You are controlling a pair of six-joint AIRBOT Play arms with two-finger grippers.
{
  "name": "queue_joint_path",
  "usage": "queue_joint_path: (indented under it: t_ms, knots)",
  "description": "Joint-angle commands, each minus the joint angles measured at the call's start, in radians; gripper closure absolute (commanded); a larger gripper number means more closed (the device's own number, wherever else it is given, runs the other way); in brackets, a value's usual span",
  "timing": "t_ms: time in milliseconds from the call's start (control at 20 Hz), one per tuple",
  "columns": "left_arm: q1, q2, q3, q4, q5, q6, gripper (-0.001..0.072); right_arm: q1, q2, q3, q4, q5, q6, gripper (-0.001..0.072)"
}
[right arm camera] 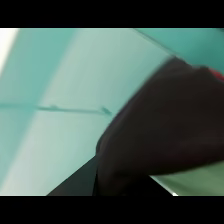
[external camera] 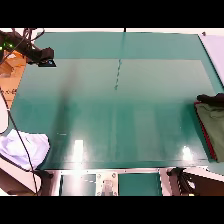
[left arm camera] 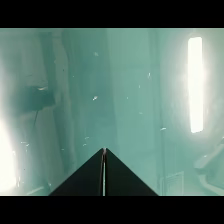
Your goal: Fold the shirts.
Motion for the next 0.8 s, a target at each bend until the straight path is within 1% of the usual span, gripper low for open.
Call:
queue_joint_path:
  t_ms: [0,100,200,350,400,500,600,650,700,750]
  knots:
    - [0.0,0.0,0.0,-0.001,-0.016,0.0,0.0679,-0.025,0.035,-0.113,-0.233,0.054,0.109,0.0687]
    - [0.0,0.0,0.0,-0.002,-0.023,0.0,0.0679,-0.037,0.044,-0.205,-0.344,0.059,0.156,0.0687]
    - [0.0,0.0,0.0,-0.002,-0.03,0.0,0.0679,-0.056,0.044,-0.282,-0.44,0.061,0.163,0.0687]
    - [0.0,0.0,0.0,-0.004,-0.029,0.0,0.0679,-0.075,0.043,-0.383,-0.525,0.061,0.163,0.0685]
    - [0.0,0.0,0.0,-0.004,-0.029,0.0,0.0678,-0.084,0.043,-0.413,-0.551,0.061,0.163,0.0601]
    - [0.0,0.0,0.0,-0.004,-0.029,-0.001,0.0678,-0.095,0.035,-0.432,-0.585,0.066,0.162,0.013]
    - [0.0,0.0,0.0,-0.004,-0.029,-0.001,0.0678,-0.093,0.034,-0.401,-0.582,0.085,0.162,0.0126]
    - [0.0,0.0,0.0,-0.004,-0.029,-0.001,0.0679,-0.085,0.034,-0.37,-0.575,0.107,0.163,0.0157]
    - [0.0,0.0,0.001,-0.004,-0.028,-0.001,0.0679,-0.068,0.034,-0.327,-0.57,0.134,0.166,0.0237]
    - [0.0,0.001,0.001,-0.004,-0.023,-0.004,0.068,-0.044,0.033,-0.284,-0.552,0.148,0.177,0.0434]
